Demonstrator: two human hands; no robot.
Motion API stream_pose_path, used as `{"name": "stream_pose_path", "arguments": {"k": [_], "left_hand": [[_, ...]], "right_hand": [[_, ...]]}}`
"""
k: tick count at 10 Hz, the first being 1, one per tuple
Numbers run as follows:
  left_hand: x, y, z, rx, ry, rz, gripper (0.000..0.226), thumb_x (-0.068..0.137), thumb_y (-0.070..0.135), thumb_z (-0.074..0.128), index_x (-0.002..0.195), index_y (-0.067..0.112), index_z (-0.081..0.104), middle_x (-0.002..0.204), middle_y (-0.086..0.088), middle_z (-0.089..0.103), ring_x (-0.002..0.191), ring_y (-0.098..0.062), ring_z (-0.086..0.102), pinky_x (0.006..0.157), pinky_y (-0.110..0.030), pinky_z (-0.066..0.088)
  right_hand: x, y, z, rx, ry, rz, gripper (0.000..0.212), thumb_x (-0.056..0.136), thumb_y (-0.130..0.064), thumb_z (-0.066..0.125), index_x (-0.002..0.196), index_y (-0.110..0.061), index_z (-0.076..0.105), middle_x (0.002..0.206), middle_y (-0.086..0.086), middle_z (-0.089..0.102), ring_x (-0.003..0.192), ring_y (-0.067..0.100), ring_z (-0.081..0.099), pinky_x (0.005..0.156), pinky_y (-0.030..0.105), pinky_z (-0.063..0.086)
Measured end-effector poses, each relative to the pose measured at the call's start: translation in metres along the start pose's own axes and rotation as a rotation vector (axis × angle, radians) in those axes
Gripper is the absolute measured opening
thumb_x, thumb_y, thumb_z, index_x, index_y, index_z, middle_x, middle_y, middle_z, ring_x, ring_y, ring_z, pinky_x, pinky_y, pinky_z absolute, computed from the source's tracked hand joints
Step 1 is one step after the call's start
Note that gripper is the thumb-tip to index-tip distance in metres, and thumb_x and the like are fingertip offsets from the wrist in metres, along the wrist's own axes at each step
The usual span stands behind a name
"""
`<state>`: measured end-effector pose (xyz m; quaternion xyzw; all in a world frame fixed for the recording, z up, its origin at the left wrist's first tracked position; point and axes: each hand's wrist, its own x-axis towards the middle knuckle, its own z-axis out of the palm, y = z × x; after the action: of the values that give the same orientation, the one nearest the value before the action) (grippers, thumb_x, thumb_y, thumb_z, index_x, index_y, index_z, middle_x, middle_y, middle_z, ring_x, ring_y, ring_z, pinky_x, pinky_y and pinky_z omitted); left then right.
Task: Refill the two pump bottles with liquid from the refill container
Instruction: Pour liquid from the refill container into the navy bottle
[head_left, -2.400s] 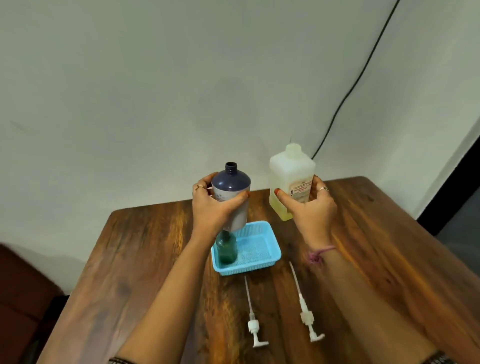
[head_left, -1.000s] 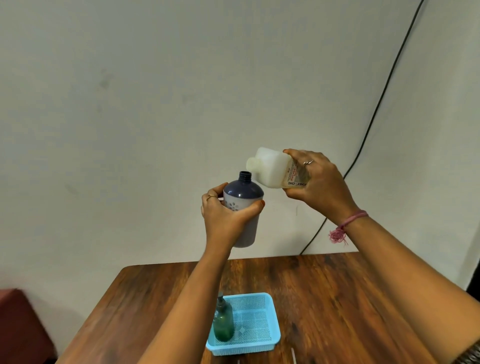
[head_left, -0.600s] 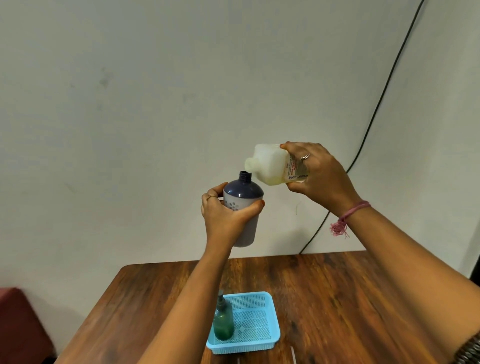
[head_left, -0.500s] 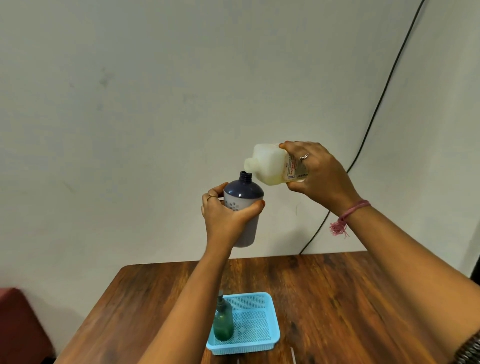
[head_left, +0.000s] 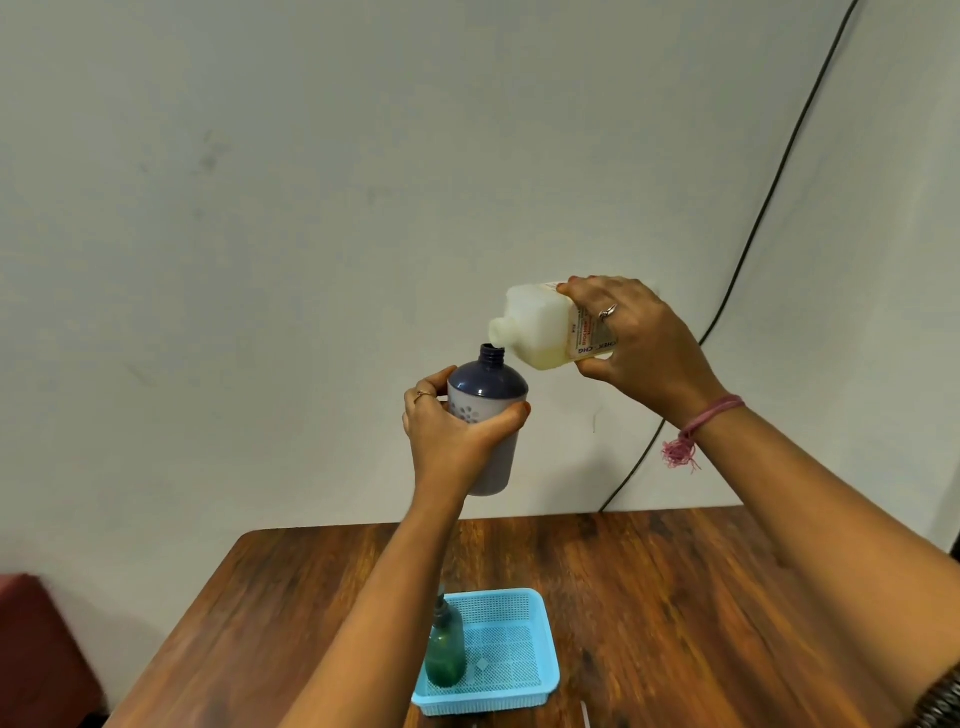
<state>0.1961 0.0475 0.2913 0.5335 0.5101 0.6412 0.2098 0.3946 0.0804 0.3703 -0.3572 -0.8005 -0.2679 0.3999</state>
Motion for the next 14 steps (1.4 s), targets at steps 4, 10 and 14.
{"name": "stream_pose_path", "arguments": {"k": [4, 10, 14], "left_hand": [[0.003, -0.005, 0.004, 0.0, 0.007, -0.013, 0.087, 0.043, 0.054, 0.08, 0.117, 0.031, 0.039, 0.126, -0.001, 0.049, 0.115, -0.023, 0.053, 0.09, -0.04, 0.056], [0.009, -0.011, 0.012, -0.02, 0.016, -0.034, 0.091, 0.036, 0.062, 0.075, 0.115, 0.033, 0.04, 0.123, 0.001, 0.05, 0.115, -0.023, 0.052, 0.09, -0.043, 0.056], [0.011, -0.011, 0.013, -0.024, 0.02, -0.023, 0.092, 0.037, 0.062, 0.076, 0.117, 0.031, 0.042, 0.124, 0.0, 0.051, 0.114, -0.024, 0.053, 0.09, -0.044, 0.056]], "right_hand": [[0.003, 0.005, 0.003, -0.024, -0.012, -0.042, 0.073, 0.063, -0.009, 0.084, 0.129, -0.006, 0.054, 0.125, 0.016, 0.06, 0.114, 0.035, 0.056, 0.099, 0.045, 0.043], [0.006, 0.014, 0.008, -0.021, -0.008, -0.04, 0.074, 0.062, -0.007, 0.085, 0.129, -0.005, 0.054, 0.125, 0.016, 0.06, 0.114, 0.035, 0.056, 0.099, 0.044, 0.042], [0.007, 0.014, 0.01, -0.026, -0.012, -0.037, 0.073, 0.063, -0.009, 0.084, 0.129, -0.005, 0.054, 0.125, 0.016, 0.06, 0.114, 0.035, 0.056, 0.099, 0.046, 0.043]]}}
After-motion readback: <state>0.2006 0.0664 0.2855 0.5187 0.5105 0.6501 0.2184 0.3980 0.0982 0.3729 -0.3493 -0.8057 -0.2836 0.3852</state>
